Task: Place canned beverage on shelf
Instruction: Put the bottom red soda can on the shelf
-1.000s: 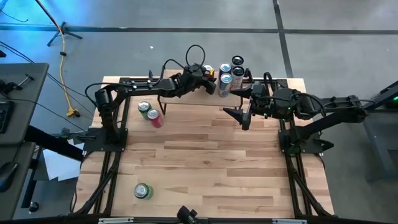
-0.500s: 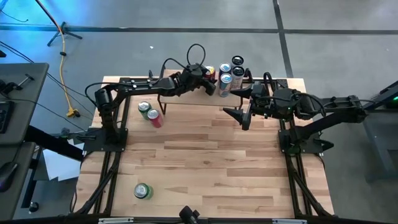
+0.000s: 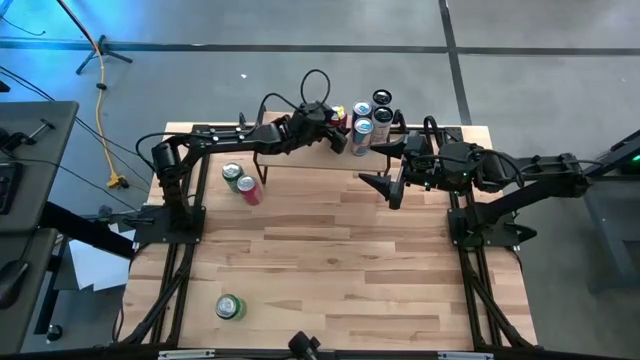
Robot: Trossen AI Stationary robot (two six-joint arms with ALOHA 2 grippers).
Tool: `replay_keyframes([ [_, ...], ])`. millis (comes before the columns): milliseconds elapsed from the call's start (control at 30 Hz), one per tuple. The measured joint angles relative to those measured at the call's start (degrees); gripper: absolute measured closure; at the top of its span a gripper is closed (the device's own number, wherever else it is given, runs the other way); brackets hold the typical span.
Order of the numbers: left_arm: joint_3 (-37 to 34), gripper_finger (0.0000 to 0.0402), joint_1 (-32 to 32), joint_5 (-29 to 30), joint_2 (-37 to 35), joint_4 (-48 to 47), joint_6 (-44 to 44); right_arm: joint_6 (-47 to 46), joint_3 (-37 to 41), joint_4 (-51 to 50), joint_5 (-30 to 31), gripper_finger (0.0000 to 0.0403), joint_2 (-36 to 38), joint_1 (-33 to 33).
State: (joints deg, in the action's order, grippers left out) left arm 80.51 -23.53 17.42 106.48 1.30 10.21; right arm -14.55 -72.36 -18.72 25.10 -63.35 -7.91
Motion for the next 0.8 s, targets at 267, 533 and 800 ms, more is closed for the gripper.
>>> replay_keyframes([
  [267, -0.13, 0.0045, 0.17, 0.84, -0.45, -1.69, -1.89, -0.39, 0.0, 0.02, 0.03, 0.0015, -0.01, -0.01],
  [533, -0.13, 0.0041, 0.61, 1.15, -3.53, -9.79, -2.54, -0.46, 0.0, 0.03, 0.07, 0.0015, -0.02, 0.0],
  [800, -0.15, 0.0041, 1.49, -6.44, -7.37, -18.17, -2.38, -0.44, 0.0, 0.04, 0.16, 0.0015, -0.02, 0.0],
])
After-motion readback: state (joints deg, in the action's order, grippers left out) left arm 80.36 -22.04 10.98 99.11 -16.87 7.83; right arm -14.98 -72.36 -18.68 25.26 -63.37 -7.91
